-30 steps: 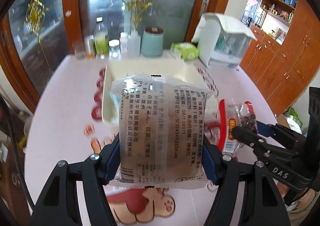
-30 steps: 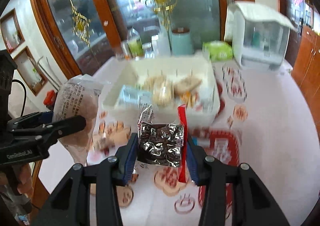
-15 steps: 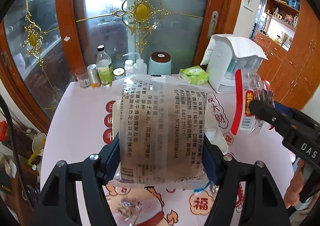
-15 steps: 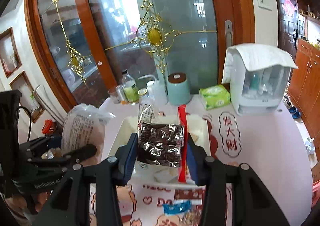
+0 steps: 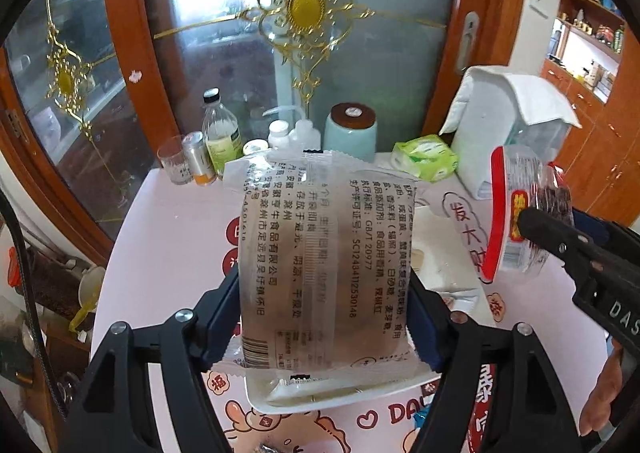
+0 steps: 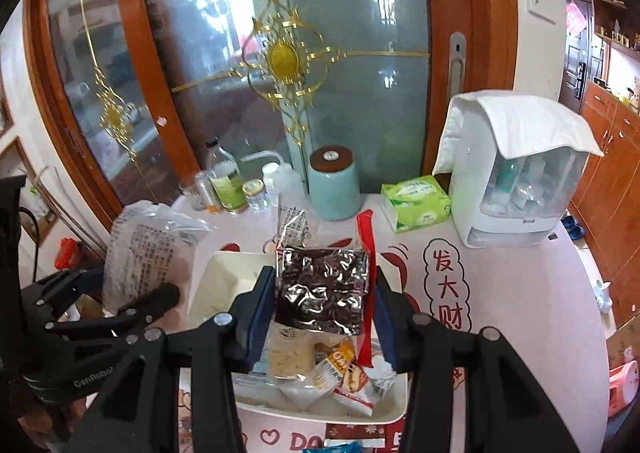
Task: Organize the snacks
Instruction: 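Open both tools to drop the packs into the tray, then move both tools back toward the last snacks beside the tray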
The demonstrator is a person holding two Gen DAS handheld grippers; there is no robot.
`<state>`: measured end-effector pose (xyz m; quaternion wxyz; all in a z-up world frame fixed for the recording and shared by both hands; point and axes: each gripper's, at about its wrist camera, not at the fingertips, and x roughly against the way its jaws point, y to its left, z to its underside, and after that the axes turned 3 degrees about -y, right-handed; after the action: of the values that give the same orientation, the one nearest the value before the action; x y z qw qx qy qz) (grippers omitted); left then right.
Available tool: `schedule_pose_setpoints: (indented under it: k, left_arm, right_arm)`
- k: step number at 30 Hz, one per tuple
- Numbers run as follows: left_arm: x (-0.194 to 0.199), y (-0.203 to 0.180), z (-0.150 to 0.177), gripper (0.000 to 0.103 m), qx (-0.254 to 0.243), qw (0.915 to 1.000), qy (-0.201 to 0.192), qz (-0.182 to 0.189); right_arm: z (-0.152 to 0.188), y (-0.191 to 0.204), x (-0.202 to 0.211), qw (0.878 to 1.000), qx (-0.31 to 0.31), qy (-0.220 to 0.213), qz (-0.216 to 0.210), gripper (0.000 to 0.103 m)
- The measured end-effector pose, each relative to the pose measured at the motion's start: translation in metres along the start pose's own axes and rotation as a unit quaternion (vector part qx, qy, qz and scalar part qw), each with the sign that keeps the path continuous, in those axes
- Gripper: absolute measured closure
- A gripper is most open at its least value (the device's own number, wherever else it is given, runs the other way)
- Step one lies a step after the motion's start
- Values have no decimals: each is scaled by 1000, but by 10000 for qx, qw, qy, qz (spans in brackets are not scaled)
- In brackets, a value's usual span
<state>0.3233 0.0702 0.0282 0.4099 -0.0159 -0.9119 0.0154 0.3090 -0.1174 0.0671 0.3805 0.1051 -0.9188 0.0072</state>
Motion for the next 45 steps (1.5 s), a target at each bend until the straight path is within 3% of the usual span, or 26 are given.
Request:
schedule_pose_setpoints:
  k: [1, 3, 5, 17, 33, 45]
  left_arm:
    - [-6, 1, -1, 27, 9, 10000, 17, -25]
    - [-14, 1, -1, 15, -1, 10000, 87, 11]
    - [-21, 3, -2, 12, 74, 9999, 151, 8]
    - [-9, -2, 8, 11, -51, 9998, 155, -69]
    - [40, -24, 43, 11, -347, 9992, 172, -27]
    - [89, -19, 101, 11, -410, 9990, 135, -108]
  right_arm:
    - [1, 0, -6, 10000, 28, 87, 11, 54]
    - [3, 1, -19, 9995, 43, 296, -82, 52]
    - [7, -1, -28, 9990, -51, 440, -113, 52]
    - [18, -6, -21, 9984, -126, 538, -133, 47]
    - [44, -20, 27, 9978, -242, 577, -204, 47]
    - [93, -30, 89, 9970, -205, 551, -502, 42]
